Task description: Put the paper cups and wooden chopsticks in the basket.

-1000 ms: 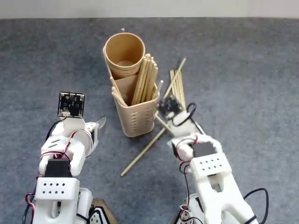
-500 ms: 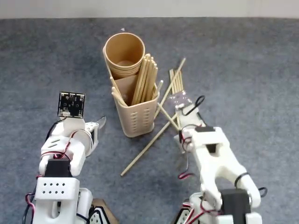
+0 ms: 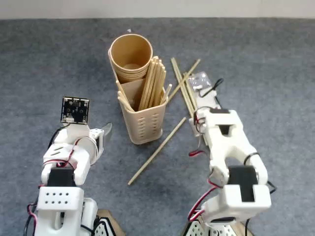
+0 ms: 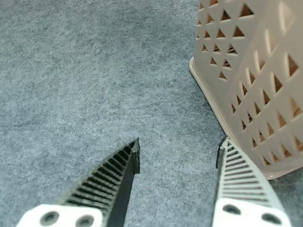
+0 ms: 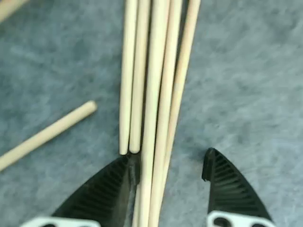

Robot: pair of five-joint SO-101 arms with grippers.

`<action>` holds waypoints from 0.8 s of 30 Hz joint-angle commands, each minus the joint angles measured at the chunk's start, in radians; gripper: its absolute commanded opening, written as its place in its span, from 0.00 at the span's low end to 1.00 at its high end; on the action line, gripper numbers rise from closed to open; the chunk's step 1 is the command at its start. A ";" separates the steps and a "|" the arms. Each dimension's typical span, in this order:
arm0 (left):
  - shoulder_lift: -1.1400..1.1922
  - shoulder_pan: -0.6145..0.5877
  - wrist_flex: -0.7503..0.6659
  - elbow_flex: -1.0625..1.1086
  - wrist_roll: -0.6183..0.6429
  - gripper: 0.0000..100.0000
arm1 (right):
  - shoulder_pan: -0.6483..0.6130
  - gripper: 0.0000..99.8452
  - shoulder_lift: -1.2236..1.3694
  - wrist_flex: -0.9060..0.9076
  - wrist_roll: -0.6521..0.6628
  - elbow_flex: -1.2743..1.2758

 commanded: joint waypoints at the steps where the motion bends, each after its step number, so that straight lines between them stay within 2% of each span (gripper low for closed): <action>1: -0.016 0.013 -0.015 -0.008 0.006 0.26 | 0.021 0.22 0.054 -0.016 -0.014 -0.102; 6: -0.016 0.013 -0.015 -0.008 0.006 0.26 | 0.038 0.20 0.119 -0.016 -0.015 -0.160; 10: -0.016 0.013 -0.015 -0.008 0.006 0.26 | 0.048 0.00 0.122 -0.016 -0.015 -0.159; 13: -0.018 0.012 -0.015 -0.008 0.006 0.26 | 0.070 0.04 0.122 -0.016 -0.015 -0.163; 18: -0.016 0.012 -0.017 -0.008 0.006 0.26 | 0.110 0.00 0.122 -0.007 -0.048 -0.282; 24: -0.015 0.010 -0.017 -0.008 0.006 0.26 | 0.124 0.01 0.127 0.143 -0.120 -0.455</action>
